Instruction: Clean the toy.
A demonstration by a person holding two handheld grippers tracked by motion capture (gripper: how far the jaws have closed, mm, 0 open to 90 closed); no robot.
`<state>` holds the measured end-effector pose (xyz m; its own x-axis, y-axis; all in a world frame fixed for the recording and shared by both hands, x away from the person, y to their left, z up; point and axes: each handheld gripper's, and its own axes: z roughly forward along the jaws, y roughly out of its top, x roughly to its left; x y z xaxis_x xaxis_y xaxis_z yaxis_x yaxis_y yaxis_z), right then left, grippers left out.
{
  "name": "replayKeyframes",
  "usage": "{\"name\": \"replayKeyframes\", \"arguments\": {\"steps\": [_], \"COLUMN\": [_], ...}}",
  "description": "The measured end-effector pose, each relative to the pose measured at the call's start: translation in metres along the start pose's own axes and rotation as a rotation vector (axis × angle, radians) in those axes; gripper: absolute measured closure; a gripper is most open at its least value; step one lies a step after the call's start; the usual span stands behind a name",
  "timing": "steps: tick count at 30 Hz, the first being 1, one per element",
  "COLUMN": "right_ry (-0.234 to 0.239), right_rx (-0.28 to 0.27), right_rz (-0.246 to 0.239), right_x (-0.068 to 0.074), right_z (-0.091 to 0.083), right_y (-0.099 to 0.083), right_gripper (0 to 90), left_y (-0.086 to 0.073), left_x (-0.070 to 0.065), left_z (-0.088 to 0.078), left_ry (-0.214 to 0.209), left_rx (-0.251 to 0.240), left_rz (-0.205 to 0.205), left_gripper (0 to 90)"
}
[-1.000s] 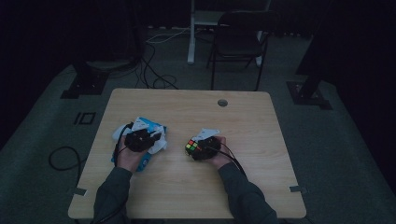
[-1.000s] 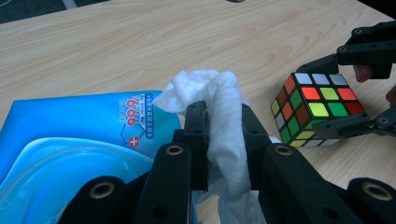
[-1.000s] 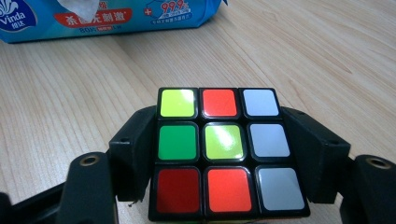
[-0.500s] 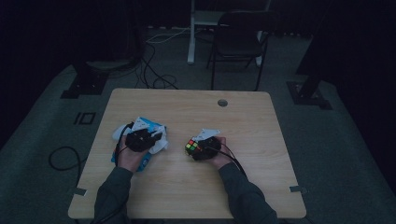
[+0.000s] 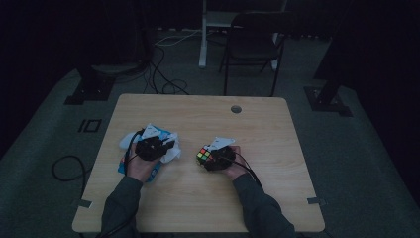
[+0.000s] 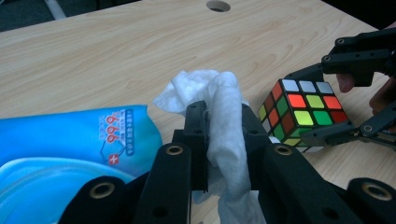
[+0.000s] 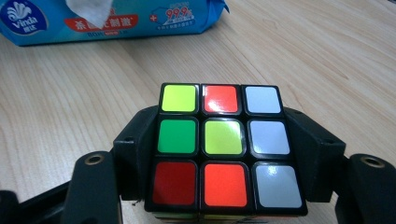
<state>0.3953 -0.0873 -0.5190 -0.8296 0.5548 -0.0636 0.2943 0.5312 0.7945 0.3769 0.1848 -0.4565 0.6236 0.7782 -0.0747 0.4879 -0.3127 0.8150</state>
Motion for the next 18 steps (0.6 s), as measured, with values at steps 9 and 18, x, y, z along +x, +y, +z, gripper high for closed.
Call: {"name": "replayKeyframes", "arguments": {"steps": [9, 18], "right_ry": [0.022, 0.041], "right_rx": [-0.009, -0.016], "right_rz": [-0.021, -0.031], "right_x": [0.002, 0.003], "right_z": [-0.005, -0.009], "right_y": [0.003, 0.004], "right_gripper": [34.2, 34.3], "left_y": [0.006, 0.009], "left_x": [-0.008, -0.021], "left_z": [0.005, 0.015], "left_ry": [-0.024, -0.077], "left_rx": [-0.01, -0.019], "left_rz": [0.02, 0.047], "left_gripper": [79.8, 79.8]}}
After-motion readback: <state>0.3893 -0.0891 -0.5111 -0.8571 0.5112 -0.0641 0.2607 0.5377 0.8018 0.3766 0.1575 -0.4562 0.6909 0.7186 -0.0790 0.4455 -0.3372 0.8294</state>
